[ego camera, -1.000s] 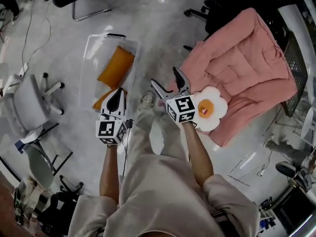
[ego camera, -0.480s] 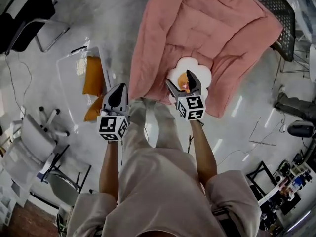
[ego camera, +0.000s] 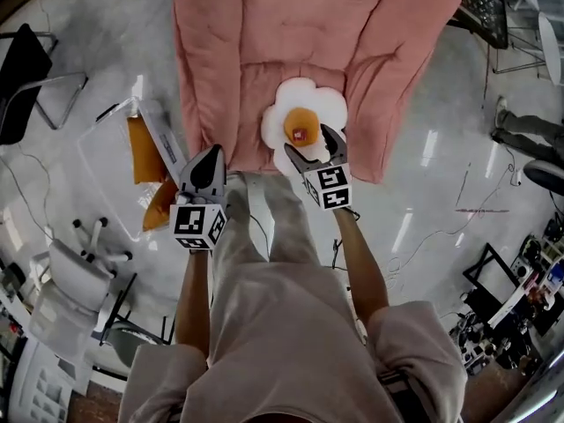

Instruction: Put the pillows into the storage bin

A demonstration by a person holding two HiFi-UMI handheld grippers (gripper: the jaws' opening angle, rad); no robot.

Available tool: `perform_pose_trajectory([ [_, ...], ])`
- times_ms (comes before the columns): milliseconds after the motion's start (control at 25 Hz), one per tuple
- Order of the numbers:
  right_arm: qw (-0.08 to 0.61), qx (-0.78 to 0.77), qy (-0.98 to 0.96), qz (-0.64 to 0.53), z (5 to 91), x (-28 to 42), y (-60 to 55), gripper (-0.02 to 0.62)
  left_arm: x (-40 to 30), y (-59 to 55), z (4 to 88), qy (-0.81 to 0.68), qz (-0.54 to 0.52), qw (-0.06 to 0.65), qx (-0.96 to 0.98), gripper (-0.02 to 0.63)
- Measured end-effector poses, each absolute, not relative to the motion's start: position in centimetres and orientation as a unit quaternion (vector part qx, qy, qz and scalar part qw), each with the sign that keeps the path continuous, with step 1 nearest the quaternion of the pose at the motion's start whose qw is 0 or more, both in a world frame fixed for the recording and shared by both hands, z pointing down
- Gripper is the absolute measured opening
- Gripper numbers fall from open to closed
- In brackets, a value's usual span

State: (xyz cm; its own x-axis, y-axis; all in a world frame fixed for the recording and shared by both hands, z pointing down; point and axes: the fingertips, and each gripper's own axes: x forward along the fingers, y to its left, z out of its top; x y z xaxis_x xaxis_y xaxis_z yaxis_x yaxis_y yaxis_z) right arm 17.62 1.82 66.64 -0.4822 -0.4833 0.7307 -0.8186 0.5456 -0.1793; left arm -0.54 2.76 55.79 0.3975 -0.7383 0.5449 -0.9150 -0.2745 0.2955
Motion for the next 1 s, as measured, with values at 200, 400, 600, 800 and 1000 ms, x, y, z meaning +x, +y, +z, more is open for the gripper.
perform_pose_trajectory([
  [200, 0.342, 0.419, -0.794, 0.278, 70.7, 21.3, 1.1, 0.399, 1.3, 2.7, 56.3, -0.517, 0.162, 0.288, 0.790, 0.012],
  [400, 0.374, 0.433, -0.767, 0.291, 75.7, 24.6, -1.0, 0.410, 1.9, 3.1, 57.5, -0.513, 0.169, 0.295, 0.788, 0.012],
  [600, 0.412, 0.430, -0.744, 0.303, 80.5, 26.6, -3.0, 0.457, 2.2, 3.5, 59.4, -0.511, 0.175, 0.311, 0.782, 0.012],
  [800, 0.435, 0.433, -0.721, 0.320, 83.8, 27.4, -4.5, 0.526, 2.3, 3.7, 60.8, -0.510, 0.181, 0.323, 0.776, 0.012],
  [1000, 0.456, 0.458, -0.677, 0.353, 87.2, 29.8, -5.5, 0.543, 1.7, 2.7, 62.0, -0.510, 0.188, 0.330, 0.771, 0.012],
])
